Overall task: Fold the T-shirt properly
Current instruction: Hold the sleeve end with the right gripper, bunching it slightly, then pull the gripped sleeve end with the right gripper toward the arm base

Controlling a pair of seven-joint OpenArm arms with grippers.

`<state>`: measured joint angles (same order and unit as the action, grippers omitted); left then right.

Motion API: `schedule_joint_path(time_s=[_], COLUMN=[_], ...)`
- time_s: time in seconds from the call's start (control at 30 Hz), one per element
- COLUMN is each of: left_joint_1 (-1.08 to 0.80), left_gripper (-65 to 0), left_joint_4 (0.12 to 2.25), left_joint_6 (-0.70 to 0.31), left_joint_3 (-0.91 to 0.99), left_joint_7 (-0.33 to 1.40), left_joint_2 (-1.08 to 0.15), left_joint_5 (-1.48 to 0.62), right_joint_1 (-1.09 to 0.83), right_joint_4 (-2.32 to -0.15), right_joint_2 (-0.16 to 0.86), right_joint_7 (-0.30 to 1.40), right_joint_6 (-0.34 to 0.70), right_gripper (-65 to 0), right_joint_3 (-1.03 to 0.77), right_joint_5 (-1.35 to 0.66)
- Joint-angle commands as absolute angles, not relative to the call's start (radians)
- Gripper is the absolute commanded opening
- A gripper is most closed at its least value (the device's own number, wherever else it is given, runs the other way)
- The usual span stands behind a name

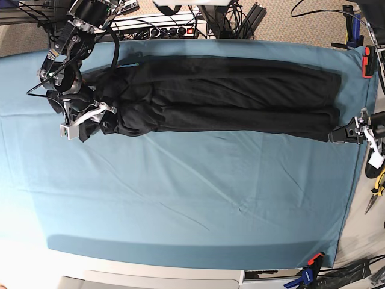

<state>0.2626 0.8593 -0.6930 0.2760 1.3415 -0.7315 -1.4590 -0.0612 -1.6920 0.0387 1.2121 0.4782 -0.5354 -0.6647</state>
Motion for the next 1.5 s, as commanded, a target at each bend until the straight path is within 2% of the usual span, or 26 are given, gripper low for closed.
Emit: schedule_joint_path(time_s=[0.0, 0.57, 0.63, 0.73, 0.77, 1.0, 1.3, 1.47], left_joint_1=[0.282, 0.282, 0.282, 0.282, 0.282, 0.282, 0.282, 0.282], left_gripper=[-34.1, -34.1, -34.1, -34.1, -34.1, -34.1, -34.1, -34.1], left_joint_4=[0.873, 0.873, 0.873, 0.873, 0.873, 0.873, 0.873, 0.873], left_joint_6=[-0.698, -0.698, -0.698, -0.698, -0.698, -0.698, -0.698, -0.698], left_joint_3=[0.282, 0.282, 0.282, 0.282, 0.282, 0.282, 0.282, 0.282], left_joint_7=[1.327, 1.327, 1.327, 1.327, 1.327, 1.327, 1.326, 1.325], left_joint_2=[-0.759, -0.759, -0.759, -0.759, -0.759, -0.759, -0.759, -0.759], left_joint_5=[-1.484, -1.484, -1.484, -1.484, -1.484, -1.484, -1.484, -1.484], right_joint_1=[-0.047, -0.047, -0.047, -0.047, -0.047, -0.054, -0.189, -0.263], right_joint_4=[-1.709, -1.709, -1.709, -1.709, -1.709, -1.758, -2.071, -2.138], right_joint_2=[0.046, 0.047, 0.047, 0.047, 0.047, 0.046, 0.047, 0.047], right_joint_7=[1.206, 1.238, 1.24, 1.251, 1.256, 1.39, 1.396, 1.396], right_joint_6=[0.503, 0.573, 0.573, 0.573, 0.573, 0.696, 0.698, 0.698], right_gripper=[-37.4, -37.7, -43.3, -61.0, -65.0, -65.0, -65.0, -65.0], right_joint_3=[-0.536, -0.536, -0.536, -0.536, -0.536, -0.536, -0.536, -0.536], right_joint_5=[-0.705, -0.794, -0.793, -0.793, -0.794, -0.978, -1.032, -1.058])
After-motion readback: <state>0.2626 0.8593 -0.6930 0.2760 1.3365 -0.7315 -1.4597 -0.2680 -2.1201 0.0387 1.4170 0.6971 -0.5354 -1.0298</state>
